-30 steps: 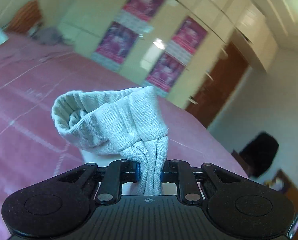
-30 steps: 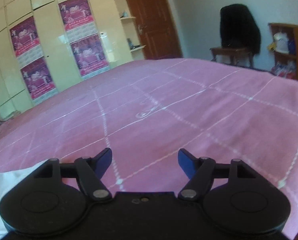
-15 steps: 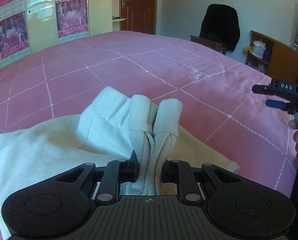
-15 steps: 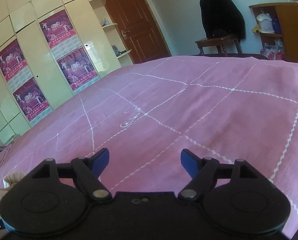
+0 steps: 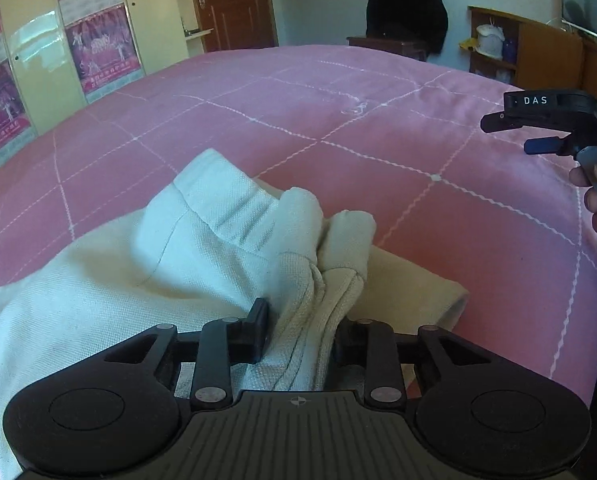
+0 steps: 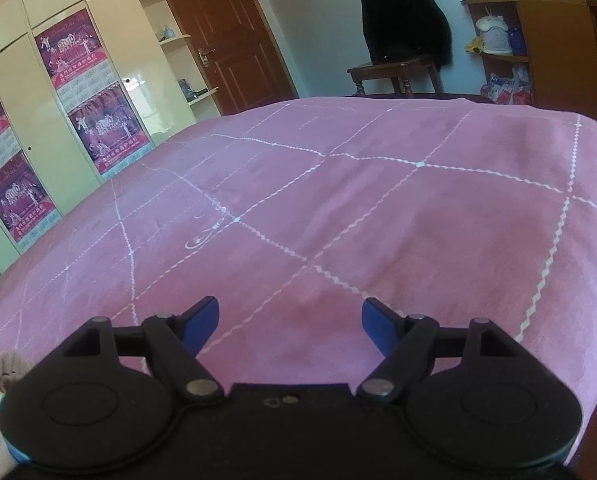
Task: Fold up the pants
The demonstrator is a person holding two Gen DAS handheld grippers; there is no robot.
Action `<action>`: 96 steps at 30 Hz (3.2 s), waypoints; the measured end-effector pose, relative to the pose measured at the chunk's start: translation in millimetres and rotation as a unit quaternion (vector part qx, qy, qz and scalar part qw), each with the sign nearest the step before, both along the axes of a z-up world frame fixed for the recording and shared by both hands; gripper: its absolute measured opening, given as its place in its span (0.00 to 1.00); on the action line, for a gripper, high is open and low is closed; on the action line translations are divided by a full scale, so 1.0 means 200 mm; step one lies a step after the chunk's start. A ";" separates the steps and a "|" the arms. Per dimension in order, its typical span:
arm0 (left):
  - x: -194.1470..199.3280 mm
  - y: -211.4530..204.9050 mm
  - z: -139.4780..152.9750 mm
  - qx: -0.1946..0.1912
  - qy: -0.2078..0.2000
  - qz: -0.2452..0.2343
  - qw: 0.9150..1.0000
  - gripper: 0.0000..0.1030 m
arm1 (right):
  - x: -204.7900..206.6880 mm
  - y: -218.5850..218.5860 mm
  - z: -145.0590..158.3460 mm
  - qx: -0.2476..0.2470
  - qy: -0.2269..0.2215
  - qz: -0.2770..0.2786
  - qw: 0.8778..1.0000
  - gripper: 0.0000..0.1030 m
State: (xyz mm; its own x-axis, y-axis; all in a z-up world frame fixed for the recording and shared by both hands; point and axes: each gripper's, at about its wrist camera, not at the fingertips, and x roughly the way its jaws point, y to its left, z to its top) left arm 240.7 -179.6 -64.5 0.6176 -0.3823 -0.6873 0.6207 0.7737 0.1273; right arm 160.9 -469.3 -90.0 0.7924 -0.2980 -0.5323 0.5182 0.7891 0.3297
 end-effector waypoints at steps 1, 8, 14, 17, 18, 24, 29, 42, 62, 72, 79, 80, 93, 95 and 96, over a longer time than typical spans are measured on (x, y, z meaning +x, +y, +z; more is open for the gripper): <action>0.00 0.01 0.00 -0.004 0.002 0.003 1.000 0.31 | 0.00 -0.01 0.00 -0.003 0.003 -0.003 1.000 0.77; -0.05 -0.02 0.01 -0.013 0.004 0.000 1.000 0.53 | 0.01 -0.04 -0.01 -0.007 0.011 -0.008 1.000 0.79; -0.09 0.01 0.03 -0.038 0.000 0.022 0.999 0.68 | 0.01 -0.03 -0.01 -0.003 0.007 -0.002 1.000 0.79; -0.13 0.04 0.05 -0.035 -0.022 0.039 0.998 0.83 | 0.00 -0.01 0.00 -0.003 -0.001 0.001 1.000 0.81; -0.14 0.06 0.06 -0.038 -0.025 0.044 0.998 0.83 | 0.00 -0.01 0.00 -0.005 -0.002 0.002 1.000 0.81; -0.28 0.40 0.14 -0.072 -0.047 0.118 0.989 0.83 | -0.01 0.05 0.02 -0.011 -0.010 0.015 1.000 0.81; -0.44 0.86 0.06 -0.072 -0.049 0.211 0.974 0.83 | -0.07 0.14 0.08 -0.018 -0.040 0.054 0.998 0.81; -0.34 1.12 -0.20 -0.108 -0.020 0.265 0.958 0.83 | -0.06 0.68 0.13 0.179 -0.033 0.281 0.942 0.82; -0.26 1.22 -0.29 -0.155 -0.036 0.288 0.944 0.83 | 0.04 1.00 0.44 0.157 -0.086 0.354 0.918 0.16; -0.35 1.19 -0.22 -0.186 -0.123 0.286 0.932 0.84 | 0.02 0.90 0.14 0.180 -0.029 0.297 0.937 0.15; -0.26 1.17 -0.35 -0.161 -0.035 0.282 0.945 0.84 | 0.06 0.82 0.03 0.186 0.017 0.260 0.947 0.16; -0.27 1.18 -0.33 -0.165 -0.036 0.283 0.944 0.84 | 0.05 0.80 -0.01 0.203 0.006 0.257 0.945 0.16; -0.29 1.15 -0.35 -0.150 -0.035 0.299 0.942 0.84 | 0.01 0.83 0.02 0.170 0.006 0.276 0.946 0.24; -0.30 1.14 -0.35 -0.149 -0.037 0.298 0.942 0.84 | 0.01 0.83 0.01 0.167 0.011 0.278 0.946 0.27; -0.31 1.14 -0.34 -0.151 -0.039 0.297 0.942 0.84 | 0.02 0.84 0.01 0.166 0.013 0.278 0.946 0.27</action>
State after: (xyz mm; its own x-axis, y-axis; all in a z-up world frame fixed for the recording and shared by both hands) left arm 179.1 49.3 -132.4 0.8278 -0.1234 -0.5473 0.0638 0.9899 -0.1268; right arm 164.7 -302.2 -88.3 0.7629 0.3476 -0.5451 0.0651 0.7976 0.5996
